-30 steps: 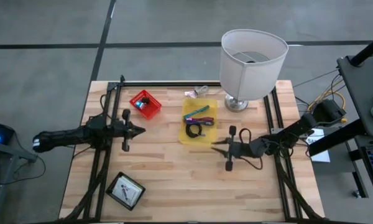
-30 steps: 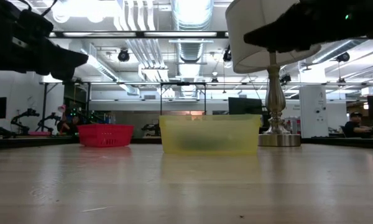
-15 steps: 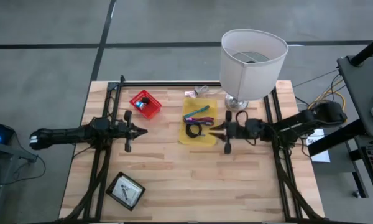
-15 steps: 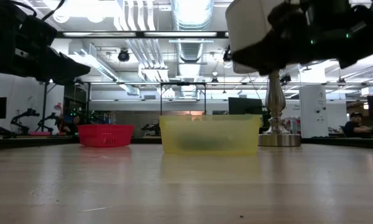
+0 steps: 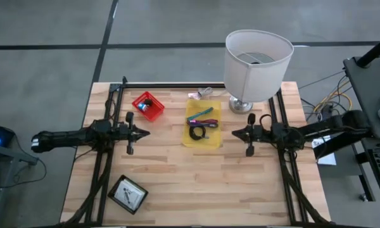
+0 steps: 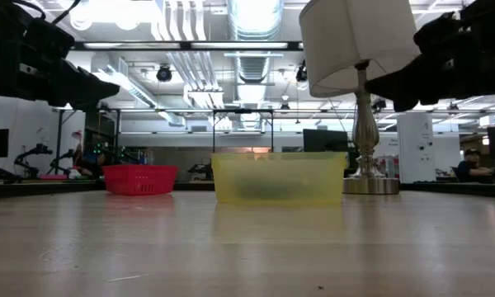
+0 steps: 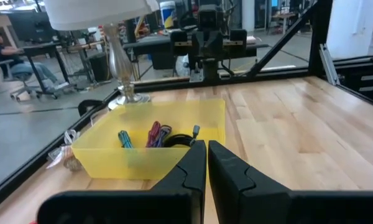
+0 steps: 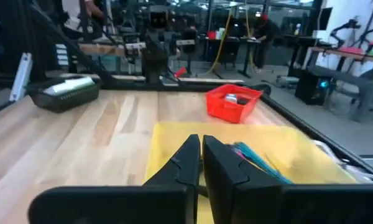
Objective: Pick and place items into bin
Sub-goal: Return to Home Position
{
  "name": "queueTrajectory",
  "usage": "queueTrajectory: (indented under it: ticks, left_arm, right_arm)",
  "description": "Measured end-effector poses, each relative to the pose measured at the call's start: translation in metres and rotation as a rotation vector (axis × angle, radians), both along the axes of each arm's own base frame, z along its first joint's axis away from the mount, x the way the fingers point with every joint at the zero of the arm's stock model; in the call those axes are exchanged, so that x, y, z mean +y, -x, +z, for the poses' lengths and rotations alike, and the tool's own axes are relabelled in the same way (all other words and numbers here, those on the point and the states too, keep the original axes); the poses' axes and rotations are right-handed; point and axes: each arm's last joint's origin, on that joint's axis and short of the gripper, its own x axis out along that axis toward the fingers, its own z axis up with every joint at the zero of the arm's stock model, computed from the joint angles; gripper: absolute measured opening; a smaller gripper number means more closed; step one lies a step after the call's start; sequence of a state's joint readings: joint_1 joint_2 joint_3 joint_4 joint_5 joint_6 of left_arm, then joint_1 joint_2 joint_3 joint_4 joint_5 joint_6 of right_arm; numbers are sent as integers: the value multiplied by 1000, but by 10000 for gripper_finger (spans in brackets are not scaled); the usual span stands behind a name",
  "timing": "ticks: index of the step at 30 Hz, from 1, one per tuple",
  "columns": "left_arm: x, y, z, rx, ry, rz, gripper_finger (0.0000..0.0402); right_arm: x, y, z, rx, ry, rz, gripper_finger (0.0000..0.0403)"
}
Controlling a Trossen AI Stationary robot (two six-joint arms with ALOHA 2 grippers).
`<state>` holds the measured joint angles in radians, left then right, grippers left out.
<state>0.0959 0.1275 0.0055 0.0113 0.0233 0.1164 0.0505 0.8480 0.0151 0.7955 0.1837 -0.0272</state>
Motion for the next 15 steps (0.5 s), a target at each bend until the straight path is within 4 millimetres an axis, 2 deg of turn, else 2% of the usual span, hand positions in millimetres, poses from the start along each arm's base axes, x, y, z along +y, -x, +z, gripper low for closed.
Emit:
queueTrajectory:
  ticks: [6,15]
  left_arm:
    - [0,1,2,-19,-8,5,1]
    - [0,2,3,-4,5,12,1]
  right_arm:
    - [-2,13,8,-29,49,-39,8]
    - [-4,28,10,-20,6,-103,8]
